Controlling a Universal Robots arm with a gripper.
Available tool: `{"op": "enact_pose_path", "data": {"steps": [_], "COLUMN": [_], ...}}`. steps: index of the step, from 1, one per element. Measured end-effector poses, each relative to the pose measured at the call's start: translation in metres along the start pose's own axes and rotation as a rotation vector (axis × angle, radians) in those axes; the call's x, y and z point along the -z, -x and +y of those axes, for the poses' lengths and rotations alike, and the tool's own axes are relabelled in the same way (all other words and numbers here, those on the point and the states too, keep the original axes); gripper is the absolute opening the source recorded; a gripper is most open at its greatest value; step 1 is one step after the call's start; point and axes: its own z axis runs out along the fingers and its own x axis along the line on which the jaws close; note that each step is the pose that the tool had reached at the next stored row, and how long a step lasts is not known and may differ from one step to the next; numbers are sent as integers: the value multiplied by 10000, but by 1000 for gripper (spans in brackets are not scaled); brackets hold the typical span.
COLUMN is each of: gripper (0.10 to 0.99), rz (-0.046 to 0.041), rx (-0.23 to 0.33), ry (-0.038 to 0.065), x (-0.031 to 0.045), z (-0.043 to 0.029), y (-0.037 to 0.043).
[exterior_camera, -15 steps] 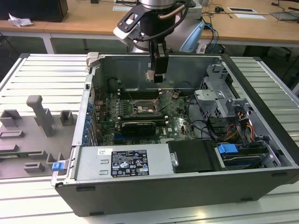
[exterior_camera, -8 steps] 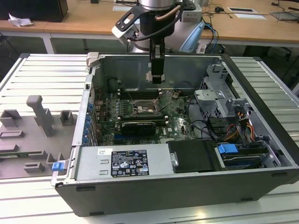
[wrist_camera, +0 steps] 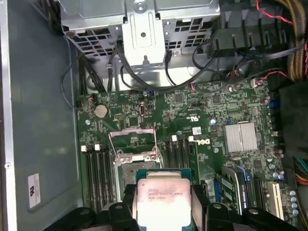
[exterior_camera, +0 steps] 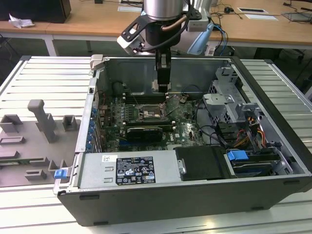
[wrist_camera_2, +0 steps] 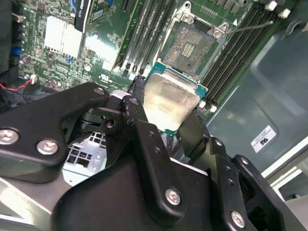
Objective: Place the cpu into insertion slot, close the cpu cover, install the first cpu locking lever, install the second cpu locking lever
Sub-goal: 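Place the cpu into insertion slot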
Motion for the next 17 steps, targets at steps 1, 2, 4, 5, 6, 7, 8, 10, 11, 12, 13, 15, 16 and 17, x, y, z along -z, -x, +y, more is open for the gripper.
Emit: {"op": "enact_pose_path", "data": {"steps": [1,2,4,5,6,7,8,10,11,12,13,15,16,17], "gripper": [533,533,533,533,533,533,533,533,533,533,533,533,533,533], "rz": [12,25,56,71,88,109,133,160,167,170,172,173,167,154], "rx": [130,276,606,770,953,1202,1463,1723,1787,1821,1861,1862,1762,1636], "ry": [-3,-6,-13,-15,-19,-24,-29,-35,-35,-37,-38,-38,-35,-33], "x": [-11,-21,-46,-58,-70,-84,-100,-127,-149,-167,-193,-244,-278,-308], "z": [-1,-1,-4,-5,-6,-7,-9,-12,-16,-18,-22,-34,-38,-41], "y": [0,1,1,1,1,2,2,3,1,-3,-13,-41,-50,-55]}}
